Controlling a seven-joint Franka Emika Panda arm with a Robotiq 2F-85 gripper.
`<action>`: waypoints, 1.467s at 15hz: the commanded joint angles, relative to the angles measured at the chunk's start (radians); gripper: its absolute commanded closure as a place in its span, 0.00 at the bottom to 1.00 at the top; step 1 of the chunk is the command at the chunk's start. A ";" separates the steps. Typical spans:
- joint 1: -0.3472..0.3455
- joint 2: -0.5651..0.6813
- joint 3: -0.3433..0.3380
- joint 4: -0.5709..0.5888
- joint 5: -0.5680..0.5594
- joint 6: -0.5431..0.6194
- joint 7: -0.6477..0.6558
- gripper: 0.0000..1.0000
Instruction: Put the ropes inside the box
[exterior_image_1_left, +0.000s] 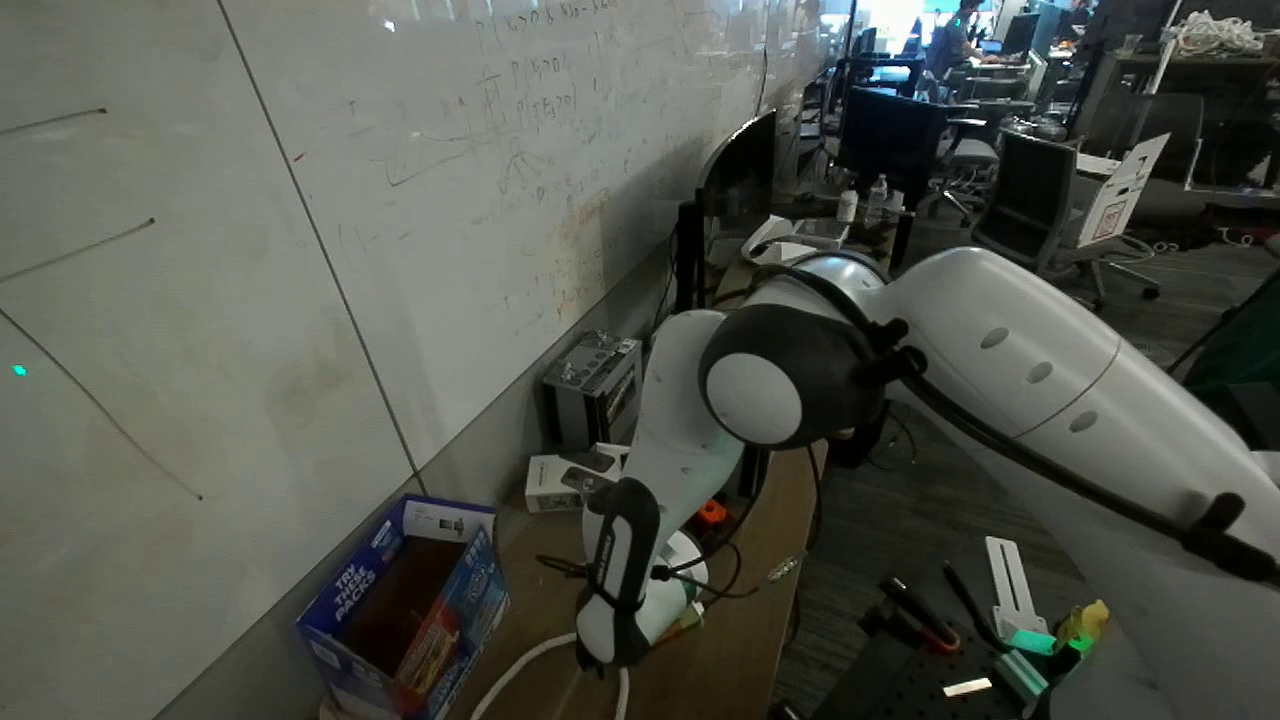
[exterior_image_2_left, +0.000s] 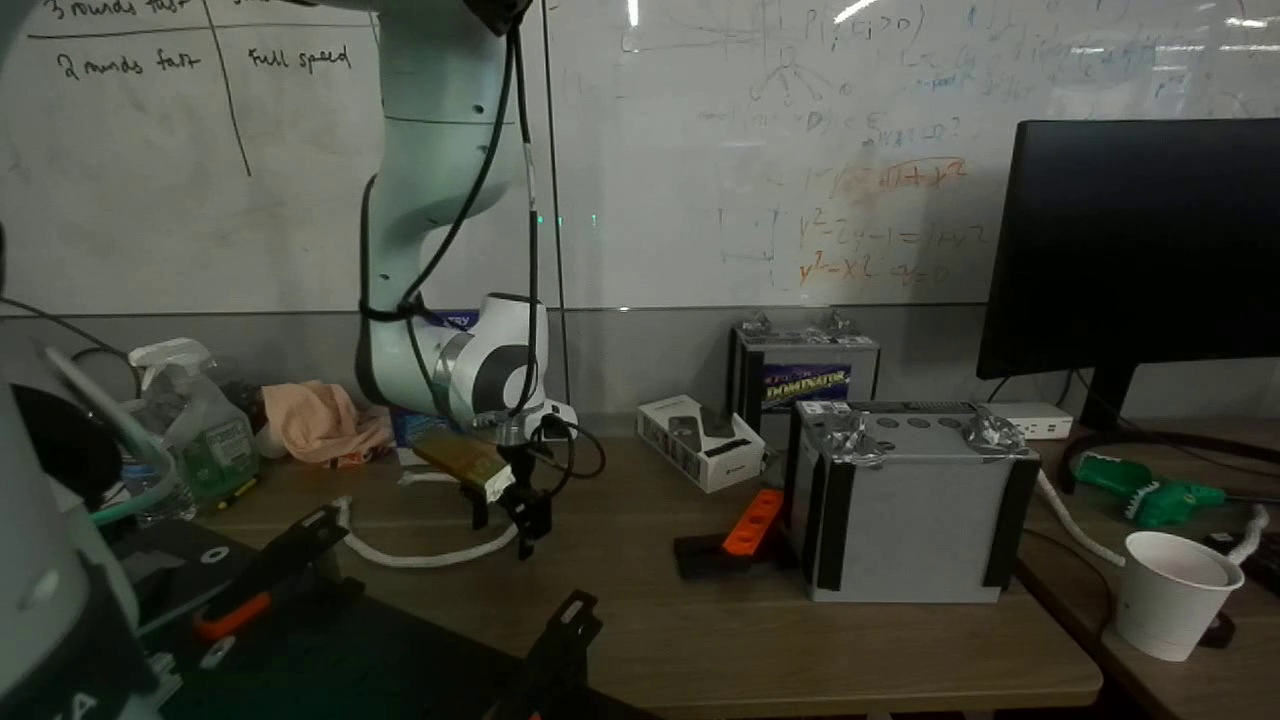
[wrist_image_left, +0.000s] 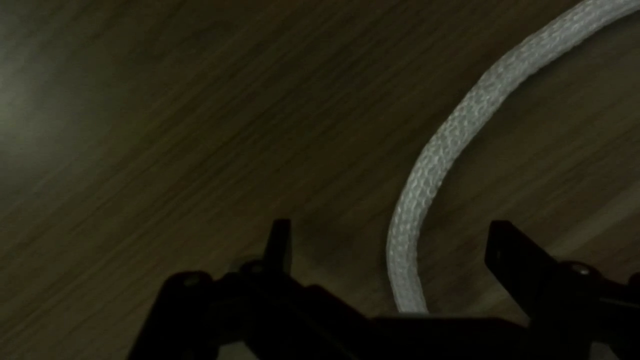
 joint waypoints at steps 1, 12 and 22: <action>0.015 0.013 -0.008 0.017 0.028 0.019 -0.010 0.00; 0.032 0.013 -0.024 0.029 0.027 0.007 -0.001 0.95; 0.017 -0.227 -0.015 -0.075 0.032 -0.046 -0.001 0.93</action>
